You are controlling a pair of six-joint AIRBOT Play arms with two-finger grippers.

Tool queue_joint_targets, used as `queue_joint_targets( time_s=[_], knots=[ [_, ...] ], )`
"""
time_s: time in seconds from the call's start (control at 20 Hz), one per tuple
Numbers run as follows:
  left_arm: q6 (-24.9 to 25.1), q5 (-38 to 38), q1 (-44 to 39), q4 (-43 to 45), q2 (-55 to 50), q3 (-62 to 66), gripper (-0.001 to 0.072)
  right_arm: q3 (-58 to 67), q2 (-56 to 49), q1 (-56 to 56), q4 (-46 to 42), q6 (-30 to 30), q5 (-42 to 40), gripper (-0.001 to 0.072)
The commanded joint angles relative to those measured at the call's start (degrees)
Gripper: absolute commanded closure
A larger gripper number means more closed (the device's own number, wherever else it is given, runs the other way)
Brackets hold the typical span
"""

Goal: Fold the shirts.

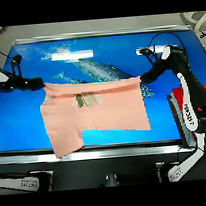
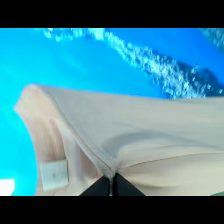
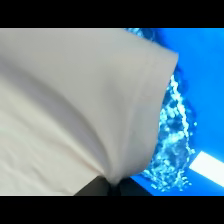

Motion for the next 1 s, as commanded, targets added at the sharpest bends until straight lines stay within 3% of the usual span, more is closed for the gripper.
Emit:
queue_joint_targets(
  time_s=[0.0,0.65,0.7,0.75,0.8,0.85,0.95],
  knots=[
    [-5.07,-10.03,0.09,7.67,0.09,-1.03,0.0686,-1.14,-1.62,0.07,0.44,-0.17,8.07,0.0693],
    [-9.51,-7.02,-0.39,6.91,-3.37,-2.16,0.0684,-1.51,-6.97,1.25,3.50,1.81,14.64,0.0689],
    [-9.73,-7.15,-0.31,6.93,-3.32,-2.12,0.0672,-1.51,-6.97,1.25,3.50,1.77,14.64,0.0624],
    [-9.75,-7.63,-0.17,6.93,-3.17,-2.01,0.0597,-1.49,-6.93,1.22,3.52,1.73,14.91,0.0463],
    [-9.77,-9.20,0.15,6.93,-3.06,-1.40,0.0433,-1.31,-6.78,1.11,3.52,0.09,16.28,0.0299],
    [-9.75,-11.32,0.79,6.95,-2.93,-0.37,0.0300,-1.20,-6.25,1.05,3.04,-2.10,18.16,0.0220],
    [-9.73,-16.00,2.82,6.93,-2.36,1.84,0.0296,-1.20,-4.17,0.02,0.96,-4.11,21.46,0.0198]
  ],
)
